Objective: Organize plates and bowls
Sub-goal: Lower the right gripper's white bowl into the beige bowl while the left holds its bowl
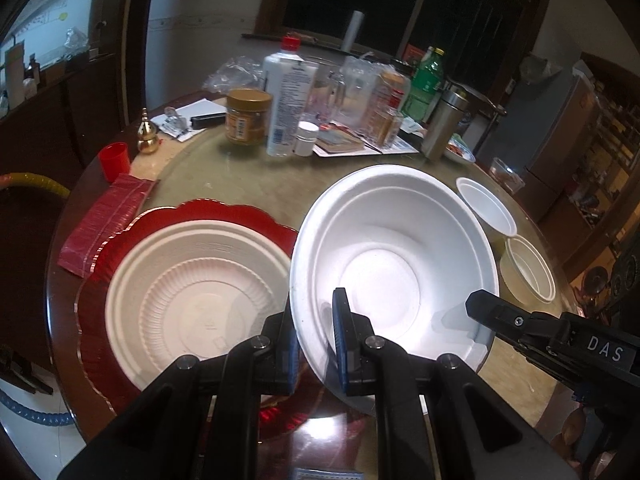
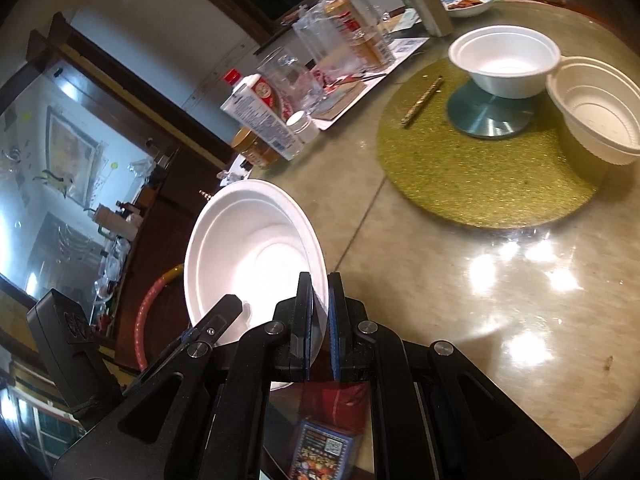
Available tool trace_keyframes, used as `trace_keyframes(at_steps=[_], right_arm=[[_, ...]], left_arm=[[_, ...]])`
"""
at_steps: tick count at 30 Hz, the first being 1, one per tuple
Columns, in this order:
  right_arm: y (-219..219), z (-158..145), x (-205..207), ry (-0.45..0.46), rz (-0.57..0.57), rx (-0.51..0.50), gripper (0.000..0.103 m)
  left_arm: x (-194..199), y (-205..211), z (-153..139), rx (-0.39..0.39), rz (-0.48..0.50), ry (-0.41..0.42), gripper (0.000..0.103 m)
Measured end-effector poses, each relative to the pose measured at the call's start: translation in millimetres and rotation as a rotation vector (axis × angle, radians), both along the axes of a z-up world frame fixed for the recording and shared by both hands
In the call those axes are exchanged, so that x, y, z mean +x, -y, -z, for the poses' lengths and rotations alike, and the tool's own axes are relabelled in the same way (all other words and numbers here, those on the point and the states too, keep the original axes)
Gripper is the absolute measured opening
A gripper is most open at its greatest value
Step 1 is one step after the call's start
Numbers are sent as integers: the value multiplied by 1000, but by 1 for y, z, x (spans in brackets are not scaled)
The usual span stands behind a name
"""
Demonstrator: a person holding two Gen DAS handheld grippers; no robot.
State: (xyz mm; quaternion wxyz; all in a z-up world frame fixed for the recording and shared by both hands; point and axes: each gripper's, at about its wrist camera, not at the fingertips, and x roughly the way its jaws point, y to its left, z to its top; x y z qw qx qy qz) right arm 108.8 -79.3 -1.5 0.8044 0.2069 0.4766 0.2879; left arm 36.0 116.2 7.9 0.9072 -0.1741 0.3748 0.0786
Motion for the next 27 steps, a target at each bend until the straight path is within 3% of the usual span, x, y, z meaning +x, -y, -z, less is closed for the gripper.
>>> trace_keyframes(at_steps=[17, 27], right_arm=[[-64, 0, -1, 1, -107, 2, 7], [-99, 12, -2, -27, -170, -7, 7]], left_arm=[[-25, -53, -2, 0, -115, 16, 12], [-34, -78, 10, 2, -171, -16, 12]])
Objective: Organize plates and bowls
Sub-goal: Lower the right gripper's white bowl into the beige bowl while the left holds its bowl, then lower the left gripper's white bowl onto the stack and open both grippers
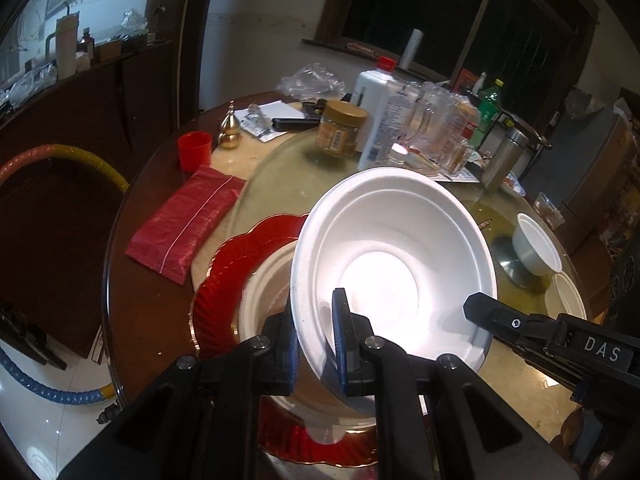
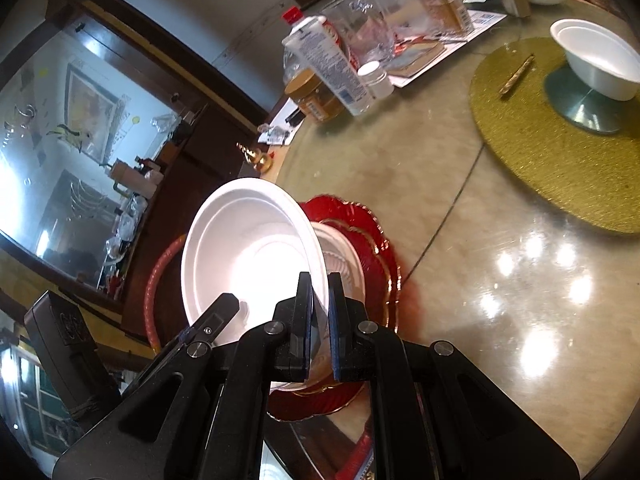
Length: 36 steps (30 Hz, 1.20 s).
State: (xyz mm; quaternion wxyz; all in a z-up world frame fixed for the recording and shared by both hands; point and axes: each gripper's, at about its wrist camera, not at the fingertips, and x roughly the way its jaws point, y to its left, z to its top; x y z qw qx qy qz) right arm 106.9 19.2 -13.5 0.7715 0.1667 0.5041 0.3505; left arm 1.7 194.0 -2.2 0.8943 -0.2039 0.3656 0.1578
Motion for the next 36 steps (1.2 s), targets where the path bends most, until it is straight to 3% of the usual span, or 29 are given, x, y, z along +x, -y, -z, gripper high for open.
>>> trace_keyframes(at_steps=[36], right_arm=[[-28, 22, 3, -38, -41, -59, 7]], left_arm=[[-7, -13, 20, -2, -32, -49, 13]])
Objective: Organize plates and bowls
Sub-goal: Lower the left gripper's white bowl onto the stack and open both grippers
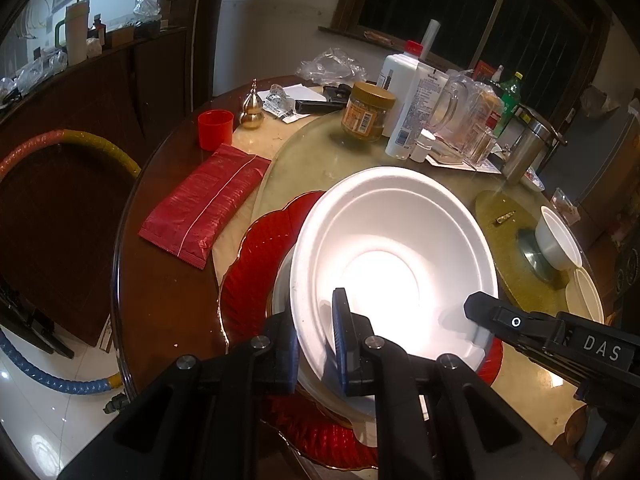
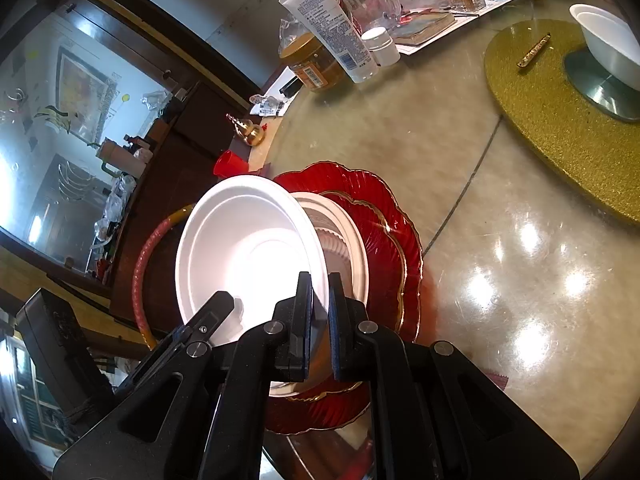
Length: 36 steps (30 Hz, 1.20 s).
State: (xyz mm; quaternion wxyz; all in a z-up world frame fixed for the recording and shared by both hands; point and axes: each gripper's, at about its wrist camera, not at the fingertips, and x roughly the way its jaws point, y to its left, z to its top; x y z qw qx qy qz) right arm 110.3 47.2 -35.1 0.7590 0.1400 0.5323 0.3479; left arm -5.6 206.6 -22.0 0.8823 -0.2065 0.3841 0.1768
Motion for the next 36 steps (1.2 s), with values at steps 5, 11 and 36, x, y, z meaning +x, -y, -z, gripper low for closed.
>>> trace_keyframes(at_steps=[5, 11, 36], right_arm=[[0, 0, 0, -1, -1, 2, 7], [1, 0, -2, 1, 2, 10, 7], [10, -5, -3, 5, 9, 49, 7]], left_arm=[[0, 0, 0, 1, 0, 0, 13], [0, 0, -1, 6, -1, 3, 13], [3, 2, -4, 21, 1, 9, 13]])
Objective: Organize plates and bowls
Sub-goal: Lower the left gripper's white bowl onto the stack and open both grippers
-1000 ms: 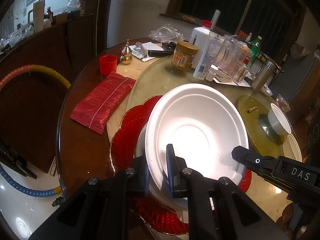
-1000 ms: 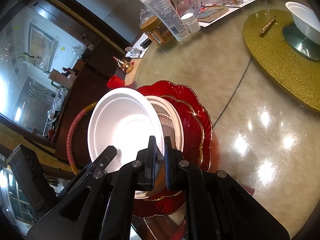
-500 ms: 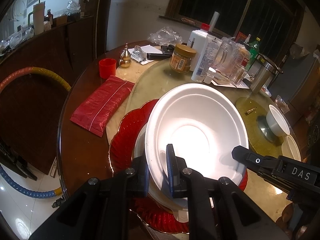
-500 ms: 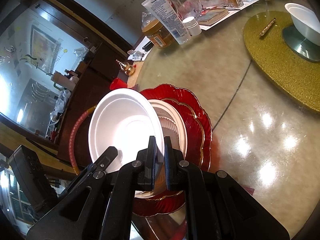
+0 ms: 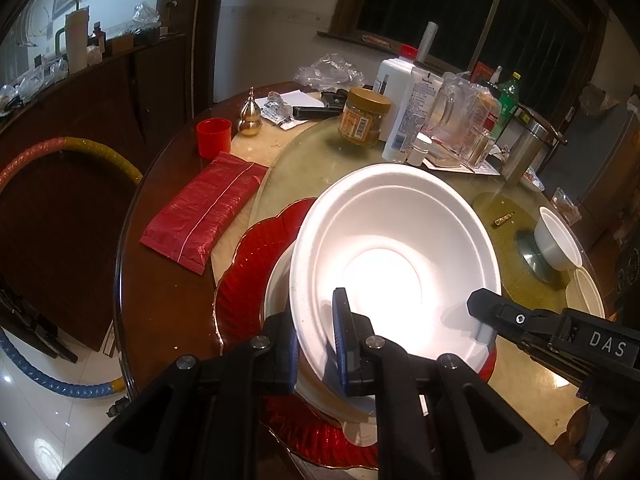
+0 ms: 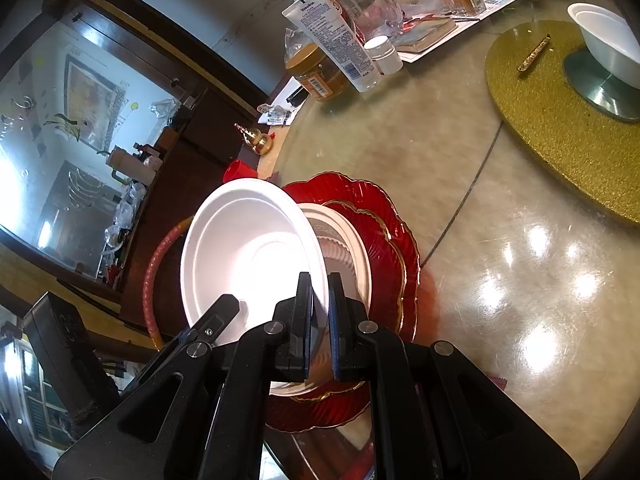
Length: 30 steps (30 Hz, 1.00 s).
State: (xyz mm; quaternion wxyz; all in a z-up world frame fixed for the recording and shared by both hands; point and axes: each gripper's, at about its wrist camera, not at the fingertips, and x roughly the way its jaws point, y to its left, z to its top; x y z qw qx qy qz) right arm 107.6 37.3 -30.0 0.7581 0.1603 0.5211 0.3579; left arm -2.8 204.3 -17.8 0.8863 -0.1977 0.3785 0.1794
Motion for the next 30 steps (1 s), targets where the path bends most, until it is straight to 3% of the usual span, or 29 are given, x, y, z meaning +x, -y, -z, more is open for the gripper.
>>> trace_keyframes(at_steps=[24, 25, 27, 30], right_arm=[[1, -3, 0, 32, -14, 34, 7], [1, -2, 1, 27, -13, 35, 7], [3, 0, 3, 12, -11, 42, 8], [7, 1, 4, 8, 1, 50, 11]], left_arm=[[4, 7, -9, 88, -33, 22, 14], [5, 7, -9, 93, -33, 17, 18], [5, 8, -9, 97, -36, 14, 46], [1, 6, -13, 111, -60, 43, 48]])
